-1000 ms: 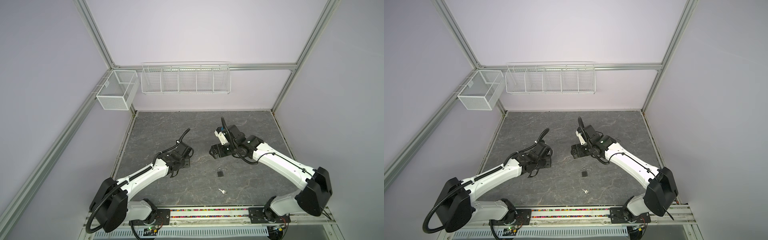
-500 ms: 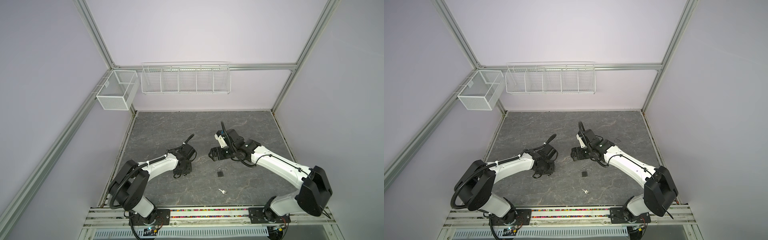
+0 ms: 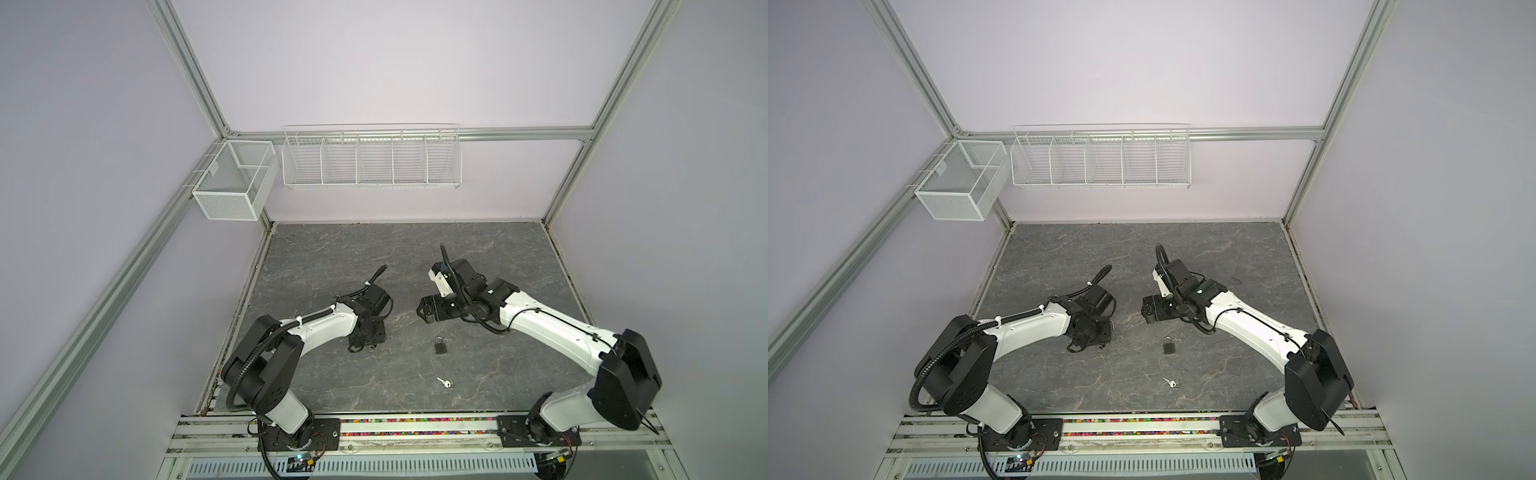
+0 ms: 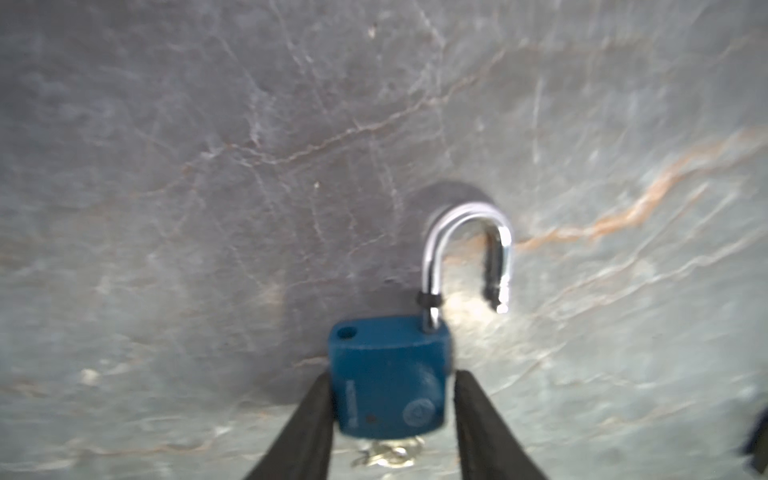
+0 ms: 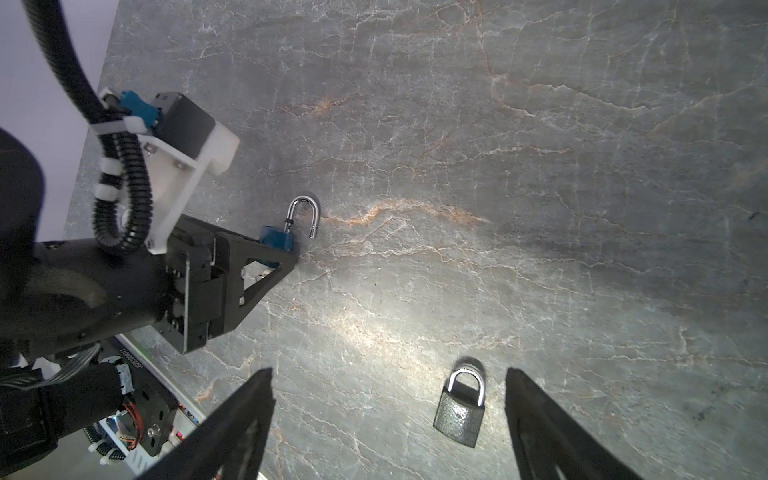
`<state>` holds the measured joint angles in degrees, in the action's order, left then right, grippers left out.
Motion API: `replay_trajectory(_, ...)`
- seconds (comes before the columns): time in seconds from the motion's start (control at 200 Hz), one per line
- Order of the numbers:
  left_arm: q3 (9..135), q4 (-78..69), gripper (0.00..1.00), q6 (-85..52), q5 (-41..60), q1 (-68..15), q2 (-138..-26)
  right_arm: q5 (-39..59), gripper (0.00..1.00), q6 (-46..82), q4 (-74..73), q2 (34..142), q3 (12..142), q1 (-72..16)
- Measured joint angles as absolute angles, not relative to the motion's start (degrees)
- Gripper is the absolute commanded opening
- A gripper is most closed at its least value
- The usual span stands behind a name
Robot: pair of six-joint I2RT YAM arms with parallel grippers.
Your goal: Unlock with the key
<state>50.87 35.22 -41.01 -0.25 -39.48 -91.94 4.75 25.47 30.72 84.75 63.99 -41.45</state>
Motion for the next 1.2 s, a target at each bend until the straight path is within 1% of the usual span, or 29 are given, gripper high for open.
replay_trajectory(0.14,52.05,36.53,0.63,-41.04,-0.16,-39.4,-92.53,4.05,0.88,25.15,33.67,84.95,64.66,-41.89)
replay_trajectory(0.285,53.23,39.18,0.63,-41.34,-1.04,-39.38,-90.67,2.37,0.88,24.62,38.81,84.58,65.41,-42.48)
replay_trajectory(0.355,53.89,40.64,0.63,-41.71,-1.91,-39.38,-87.33,0.99,0.9,24.64,42.61,83.33,65.41,-42.7)
replay_trajectory(0.465,54.02,40.47,0.63,-42.87,-2.57,-39.55,-79.05,-1.32,0.93,26.11,47.92,79.2,64.23,-43.72)
replay_trajectory(0.53,52.93,37.89,0.6,-43.64,-2.15,-40.14,-73.6,-1.69,0.96,27.77,50.17,76.01,62.0,-45.04)
replay_trajectory(0.625,49.91,33.89,0.58,-45.25,-0.89,-41.21,-67.48,-1.72,0.98,30.0,52.56,73.08,58.13,-48.4)
replay_trajectory(0.665,48.6,32.71,0.58,-45.82,-0.58,-41.89,-65.58,-1.76,1.0,31.09,53.43,72.71,56.66,-50.19)
replay_trajectory(0.865,44.8,29.78,0.57,-47.37,-0.64,-45.43,-60.95,-0.78,0.82,37.5,52.93,72.71,50.24,-55.0)
replay_trajectory(0.975,41.34,28.21,0.57,-48.1,-0.82,-45.45,-58.11,1.06,0.82,38.94,49.98,73.38,47.46,-56.86)
replay_trajectory(1.1,39.05,28.01,0.58,-48.64,-1.83,-45.43,-54.68,3.18,0.78,39.0,45.69,75.79,46.24,-58.06)
replay_trajectory(1.2,38.39,27.64,0.57,-49.04,-2.98,-45.43,-52.16,4.6,0.77,39.0,43.4,78.67,46.0,-58.59)
